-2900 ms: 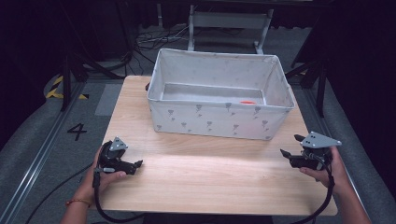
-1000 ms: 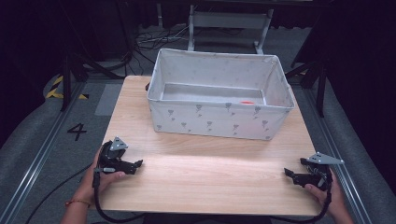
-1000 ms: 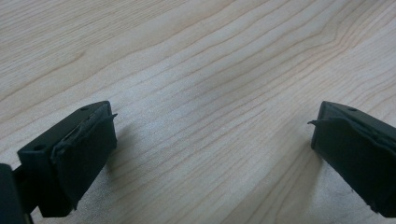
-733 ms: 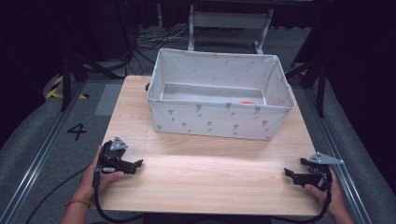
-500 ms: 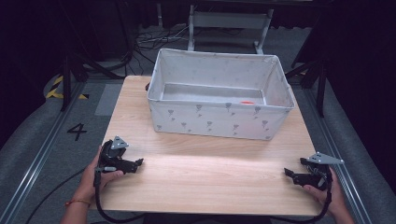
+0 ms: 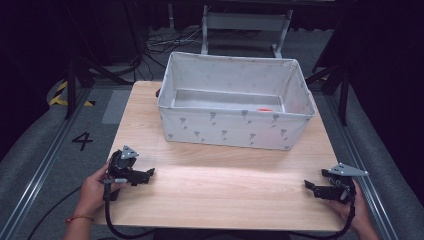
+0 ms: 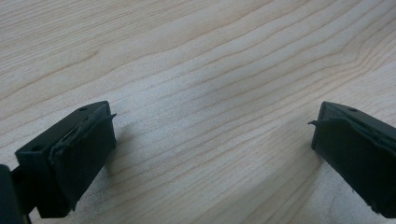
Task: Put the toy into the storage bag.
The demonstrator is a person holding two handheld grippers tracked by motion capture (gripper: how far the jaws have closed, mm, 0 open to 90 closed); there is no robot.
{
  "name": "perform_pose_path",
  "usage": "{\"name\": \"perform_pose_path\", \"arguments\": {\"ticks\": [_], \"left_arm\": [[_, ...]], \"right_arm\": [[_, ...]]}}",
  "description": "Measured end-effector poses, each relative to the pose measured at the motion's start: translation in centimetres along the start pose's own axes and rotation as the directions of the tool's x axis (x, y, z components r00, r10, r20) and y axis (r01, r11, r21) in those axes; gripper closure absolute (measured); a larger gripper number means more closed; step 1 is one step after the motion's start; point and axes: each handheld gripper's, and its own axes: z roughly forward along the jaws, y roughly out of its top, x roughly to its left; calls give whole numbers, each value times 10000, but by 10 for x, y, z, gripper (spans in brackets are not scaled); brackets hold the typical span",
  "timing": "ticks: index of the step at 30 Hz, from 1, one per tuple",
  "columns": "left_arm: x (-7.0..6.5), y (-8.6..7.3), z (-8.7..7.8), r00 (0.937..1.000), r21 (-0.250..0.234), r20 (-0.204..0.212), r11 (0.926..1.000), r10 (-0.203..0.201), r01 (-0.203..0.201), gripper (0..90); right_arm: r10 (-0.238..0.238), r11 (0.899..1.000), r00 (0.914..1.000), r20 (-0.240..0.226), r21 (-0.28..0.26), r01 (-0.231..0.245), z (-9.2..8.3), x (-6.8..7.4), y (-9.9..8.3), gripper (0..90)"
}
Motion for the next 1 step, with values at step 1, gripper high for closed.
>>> {"name": "perform_pose_path", "arguments": {"ticks": [1], "left_arm": [[0,0,0,10000,-21,-13,10000,-9,9,0]], "right_arm": [[2,10000,10000,0,-3,-2,0,0,0,146]]}}
